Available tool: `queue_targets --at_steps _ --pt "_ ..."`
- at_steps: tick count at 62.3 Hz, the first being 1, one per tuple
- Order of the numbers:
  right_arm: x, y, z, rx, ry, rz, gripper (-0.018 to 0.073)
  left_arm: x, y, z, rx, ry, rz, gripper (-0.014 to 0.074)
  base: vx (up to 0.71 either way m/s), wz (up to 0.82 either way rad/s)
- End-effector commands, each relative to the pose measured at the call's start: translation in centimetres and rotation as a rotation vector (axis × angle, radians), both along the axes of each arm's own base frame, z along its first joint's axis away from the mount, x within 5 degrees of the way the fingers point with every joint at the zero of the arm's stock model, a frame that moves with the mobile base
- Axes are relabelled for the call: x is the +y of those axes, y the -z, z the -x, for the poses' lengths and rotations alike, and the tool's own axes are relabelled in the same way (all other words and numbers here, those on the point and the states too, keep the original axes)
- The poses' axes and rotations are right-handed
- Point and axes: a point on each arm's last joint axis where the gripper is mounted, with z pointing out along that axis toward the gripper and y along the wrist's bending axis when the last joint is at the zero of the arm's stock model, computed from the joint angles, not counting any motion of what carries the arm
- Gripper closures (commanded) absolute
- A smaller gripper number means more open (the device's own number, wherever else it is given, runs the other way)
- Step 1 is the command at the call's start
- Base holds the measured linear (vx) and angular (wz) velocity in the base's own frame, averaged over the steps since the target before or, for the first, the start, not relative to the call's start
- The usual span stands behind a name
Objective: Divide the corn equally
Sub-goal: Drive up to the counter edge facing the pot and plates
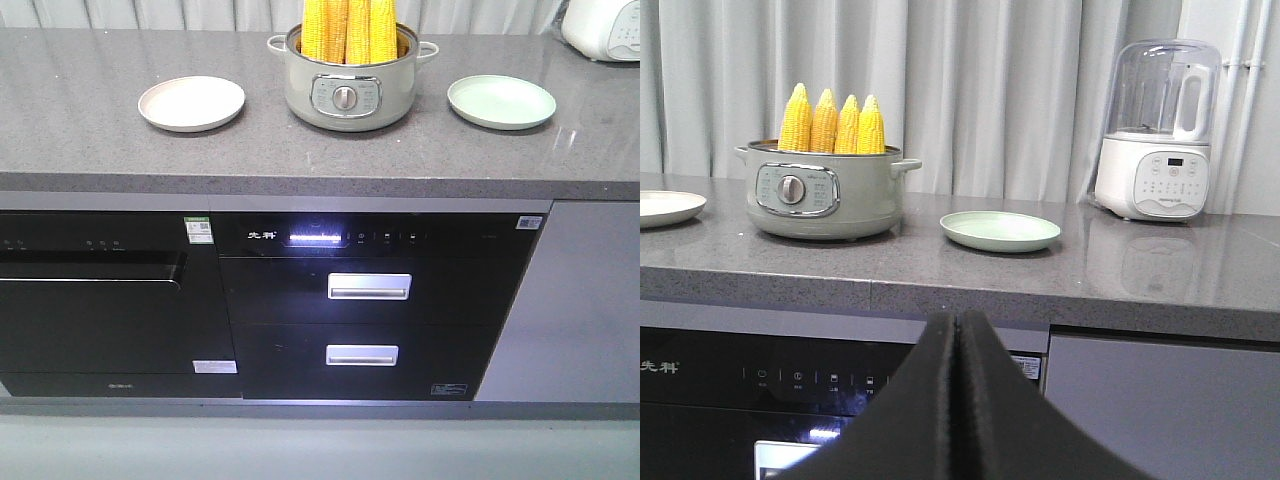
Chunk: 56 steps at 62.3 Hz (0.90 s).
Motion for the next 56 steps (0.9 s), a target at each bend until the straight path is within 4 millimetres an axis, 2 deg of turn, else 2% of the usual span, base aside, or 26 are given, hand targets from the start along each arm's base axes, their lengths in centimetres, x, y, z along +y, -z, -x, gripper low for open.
queue_targets --at_steps 1,56 --pt "0.01 -0.41 0.07 -0.073 0.002 0.012 0.0564 0.09 -0.59 0.09 -0.079 -0.01 0.017 0.0603 0.06 0.01" --pt "0.01 -0.41 0.07 -0.073 0.002 0.012 0.0564 0.09 -0.59 0.09 -0.079 -0.01 0.017 0.0603 0.05 0.0"
